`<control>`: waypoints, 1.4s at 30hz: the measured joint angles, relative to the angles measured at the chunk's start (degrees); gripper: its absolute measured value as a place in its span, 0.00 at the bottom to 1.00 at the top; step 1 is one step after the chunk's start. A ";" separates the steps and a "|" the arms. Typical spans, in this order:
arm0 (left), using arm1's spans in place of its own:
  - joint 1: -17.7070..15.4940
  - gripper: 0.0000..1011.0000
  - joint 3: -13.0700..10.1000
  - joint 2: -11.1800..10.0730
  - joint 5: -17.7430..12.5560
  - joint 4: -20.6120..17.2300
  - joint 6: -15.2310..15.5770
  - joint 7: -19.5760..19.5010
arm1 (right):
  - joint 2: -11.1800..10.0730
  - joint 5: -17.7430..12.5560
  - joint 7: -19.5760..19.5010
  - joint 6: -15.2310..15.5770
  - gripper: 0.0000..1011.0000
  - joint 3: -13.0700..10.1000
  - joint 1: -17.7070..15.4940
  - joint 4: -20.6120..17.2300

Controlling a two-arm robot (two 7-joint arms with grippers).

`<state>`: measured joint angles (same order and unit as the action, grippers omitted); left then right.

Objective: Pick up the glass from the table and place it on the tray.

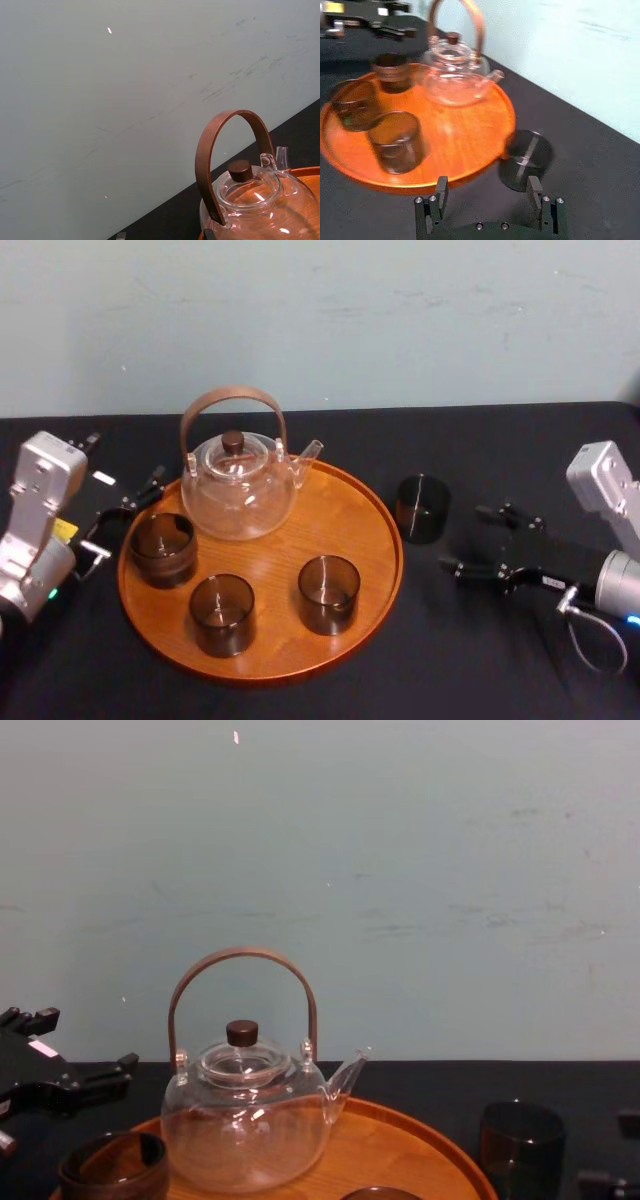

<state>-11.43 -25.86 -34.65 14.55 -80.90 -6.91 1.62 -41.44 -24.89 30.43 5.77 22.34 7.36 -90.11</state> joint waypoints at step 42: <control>0.00 0.99 0.00 0.00 0.00 0.00 0.00 0.00 | 9.33 2.78 -0.93 8.37 0.99 1.37 10.15 11.49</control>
<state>-11.43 -25.86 -34.65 14.55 -80.90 -6.91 1.62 -32.11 -22.11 29.50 14.14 23.70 17.51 -78.61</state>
